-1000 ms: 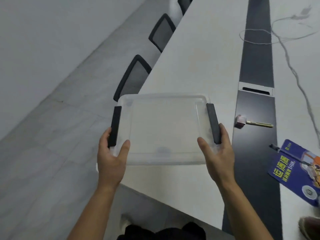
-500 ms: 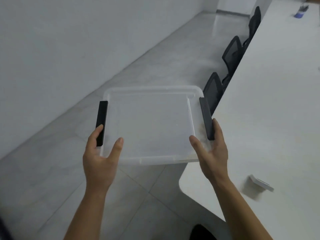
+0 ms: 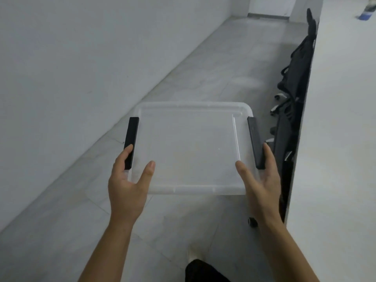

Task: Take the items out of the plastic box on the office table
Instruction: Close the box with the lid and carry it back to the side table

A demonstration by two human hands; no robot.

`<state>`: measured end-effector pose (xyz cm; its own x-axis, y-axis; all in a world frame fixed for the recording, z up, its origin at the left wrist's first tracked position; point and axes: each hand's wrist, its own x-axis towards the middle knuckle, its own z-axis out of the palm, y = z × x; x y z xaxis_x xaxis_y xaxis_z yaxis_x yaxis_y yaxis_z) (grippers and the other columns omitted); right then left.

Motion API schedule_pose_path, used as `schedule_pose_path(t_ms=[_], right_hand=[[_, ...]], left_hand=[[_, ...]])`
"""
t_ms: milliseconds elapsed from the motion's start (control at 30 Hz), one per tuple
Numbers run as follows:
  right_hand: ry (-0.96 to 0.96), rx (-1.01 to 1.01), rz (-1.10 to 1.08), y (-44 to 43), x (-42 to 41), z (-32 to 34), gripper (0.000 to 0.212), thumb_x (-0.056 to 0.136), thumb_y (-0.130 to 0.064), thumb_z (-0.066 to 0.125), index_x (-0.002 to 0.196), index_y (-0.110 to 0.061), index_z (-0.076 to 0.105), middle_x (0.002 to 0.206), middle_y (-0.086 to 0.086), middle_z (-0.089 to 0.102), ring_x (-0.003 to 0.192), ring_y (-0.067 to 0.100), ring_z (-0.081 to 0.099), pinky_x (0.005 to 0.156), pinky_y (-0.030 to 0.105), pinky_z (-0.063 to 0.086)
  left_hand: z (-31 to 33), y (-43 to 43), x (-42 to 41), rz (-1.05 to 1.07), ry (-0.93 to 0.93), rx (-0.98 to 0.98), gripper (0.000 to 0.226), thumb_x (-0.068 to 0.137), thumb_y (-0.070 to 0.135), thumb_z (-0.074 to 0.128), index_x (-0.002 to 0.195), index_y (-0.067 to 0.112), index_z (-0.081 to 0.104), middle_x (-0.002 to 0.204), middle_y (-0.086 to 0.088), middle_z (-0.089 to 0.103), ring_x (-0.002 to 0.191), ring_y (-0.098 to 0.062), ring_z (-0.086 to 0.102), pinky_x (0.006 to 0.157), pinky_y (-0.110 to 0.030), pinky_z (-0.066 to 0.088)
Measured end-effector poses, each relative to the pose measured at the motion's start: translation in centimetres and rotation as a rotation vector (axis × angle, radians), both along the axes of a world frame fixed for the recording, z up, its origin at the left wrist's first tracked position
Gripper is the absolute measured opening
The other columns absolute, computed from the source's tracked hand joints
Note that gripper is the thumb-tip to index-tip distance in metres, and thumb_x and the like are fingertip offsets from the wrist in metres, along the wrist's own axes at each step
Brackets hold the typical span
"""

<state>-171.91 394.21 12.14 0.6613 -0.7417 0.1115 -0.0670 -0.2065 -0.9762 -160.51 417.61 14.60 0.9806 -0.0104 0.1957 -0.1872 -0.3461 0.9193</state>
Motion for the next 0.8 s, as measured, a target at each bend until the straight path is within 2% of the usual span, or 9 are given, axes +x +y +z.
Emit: schedule_pose_path(t_ms=[133,233,300,433,533,600,700,800], right_hand=[[-0.033,-0.021,-0.033,-2.1,9.6,2.0,0.082,0.079,-0.035,0.068,0.152,-0.017,0.034,0.123,-0.043,0.034,0.107,-0.04,0.031,0.085,-0.009,0.026],[-0.053,-0.036,-0.035,-3.7,16.1,3.3,0.08,0.079,-0.03,0.069,0.151,-0.018,0.035,0.12,-0.043,0.036,0.106,-0.038,0.035,0.084,-0.008,0.028],[-0.051,-0.055,-0.043,-4.9,20.8,3.3,0.079,0.08,-0.027,0.07,0.15,-0.018,0.035,0.12,-0.042,0.037,0.105,-0.037,0.036,0.084,-0.008,0.029],[-0.052,-0.065,-0.08,-8.1,31.5,2.6,0.082,0.078,-0.031,0.069,0.151,-0.018,0.035,0.123,-0.04,0.038,0.108,-0.037,0.035,0.086,-0.007,0.028],[-0.034,-0.093,-0.117,-11.1,39.5,2.5,0.083,0.078,-0.034,0.069,0.151,-0.017,0.034,0.124,-0.041,0.037,0.109,-0.037,0.035,0.088,-0.007,0.028],[-0.027,-0.092,-0.174,-13.3,43.9,3.1,0.082,0.078,-0.034,0.069,0.151,-0.018,0.035,0.13,-0.033,0.044,0.109,-0.034,0.037,0.088,-0.006,0.03],[-0.023,-0.101,-0.282,-17.6,49.2,4.1,0.086,0.078,-0.034,0.071,0.153,-0.016,0.033,0.14,-0.017,0.044,0.112,-0.033,0.037,0.092,-0.005,0.03],[-0.014,-0.083,-0.399,-22.5,52.6,4.3,0.082,0.084,-0.026,0.074,0.154,-0.017,0.032,0.135,-0.028,0.042,0.111,-0.034,0.037,0.09,-0.005,0.031]], left_hand=[[1.6,-2.4,10.0,-0.022,-0.023,-0.022,0.06,0.085,0.029,0.076,0.14,0.024,0.053,0.132,0.012,0.059,0.117,0.007,0.056,0.098,-0.012,0.045],[2.0,-4.2,17.0,-0.041,-0.044,-0.026,0.059,0.086,0.026,0.075,0.14,0.021,0.053,0.129,0.012,0.059,0.107,0.021,0.053,0.089,-0.002,0.042],[1.7,-5.6,22.0,-0.057,-0.05,-0.04,0.059,0.085,0.025,0.075,0.14,0.021,0.053,0.128,0.013,0.059,0.107,0.023,0.053,0.088,-0.001,0.041],[0.5,-9.1,33.3,-0.076,-0.057,-0.064,0.059,0.085,0.026,0.076,0.139,0.021,0.054,0.131,0.012,0.059,0.112,0.018,0.053,0.094,-0.006,0.043],[0.1,-12.7,42.2,-0.113,-0.038,-0.088,0.059,0.085,0.027,0.076,0.14,0.022,0.054,0.135,0.01,0.059,0.123,0.001,0.055,0.106,-0.029,0.045],[0.4,-15.6,47.9,-0.155,-0.025,-0.083,0.06,0.085,0.028,0.076,0.14,0.022,0.054,0.136,0.009,0.059,0.126,-0.004,0.055,0.108,-0.036,0.045],[1.0,-21.5,55.4,-0.249,-0.024,-0.072,0.059,0.085,0.029,0.076,0.14,0.023,0.053,0.136,0.008,0.059,0.127,-0.006,0.054,0.109,-0.037,0.044],[1.3,-28.6,61.1,-0.377,-0.016,-0.066,0.059,0.086,0.029,0.075,0.14,0.021,0.053,0.135,0.01,0.059,0.126,-0.003,0.054,0.107,-0.031,0.045]])
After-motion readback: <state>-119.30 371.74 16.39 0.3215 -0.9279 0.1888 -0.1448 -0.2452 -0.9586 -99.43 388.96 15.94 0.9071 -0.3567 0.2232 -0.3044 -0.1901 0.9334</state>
